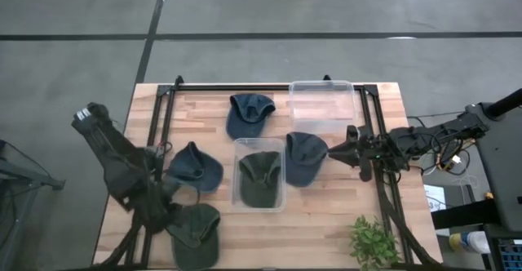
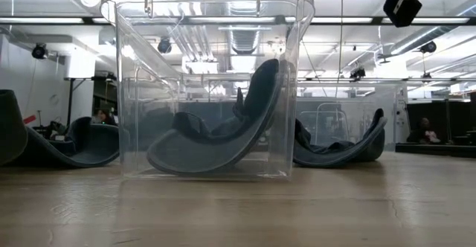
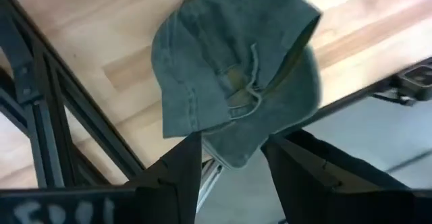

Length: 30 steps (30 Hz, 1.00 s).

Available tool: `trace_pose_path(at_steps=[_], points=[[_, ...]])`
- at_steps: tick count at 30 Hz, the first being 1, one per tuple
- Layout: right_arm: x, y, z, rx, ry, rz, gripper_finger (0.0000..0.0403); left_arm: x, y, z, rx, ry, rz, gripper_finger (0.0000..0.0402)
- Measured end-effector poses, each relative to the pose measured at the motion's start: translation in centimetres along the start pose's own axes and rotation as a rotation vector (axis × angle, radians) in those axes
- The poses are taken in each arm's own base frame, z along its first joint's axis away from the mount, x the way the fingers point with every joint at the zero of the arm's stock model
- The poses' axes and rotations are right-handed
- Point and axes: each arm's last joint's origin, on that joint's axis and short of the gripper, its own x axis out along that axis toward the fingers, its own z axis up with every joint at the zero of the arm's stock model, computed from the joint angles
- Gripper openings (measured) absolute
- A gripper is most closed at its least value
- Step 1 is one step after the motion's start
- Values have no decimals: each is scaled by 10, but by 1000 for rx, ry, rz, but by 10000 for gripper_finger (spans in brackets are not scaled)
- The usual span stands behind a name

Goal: Pick & Place hat
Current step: Put the black cap into the bottom transparent bin

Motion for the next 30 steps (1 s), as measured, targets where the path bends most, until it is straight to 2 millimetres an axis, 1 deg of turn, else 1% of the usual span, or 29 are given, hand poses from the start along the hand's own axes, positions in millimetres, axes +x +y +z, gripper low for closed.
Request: trace_pose_path(at_steps=[3,9,14,18,24,27,30], points=[[-1,2,3,-21,-2,16,84,17,-6,-14,16,2,26,162],[0,1,0,-53,9,12,84,50,-20,-30,26,21,74,162],[1,-5,-9,-73,70,-13,75,67,-25,-44,19,41,58,162],[2,-8,-16,-75,105,-19,69,73,-23,-52,-34,54,79,162],[2,-9,-17,-74,119,-11,72,72,-18,-61,-92,97,104,162],[2,-9,-18,-74,128,-4,76,74,-17,-63,-104,93,113,162],[2,-9,-18,-74,128,-2,77,81,-18,-63,-105,76,128,162]])
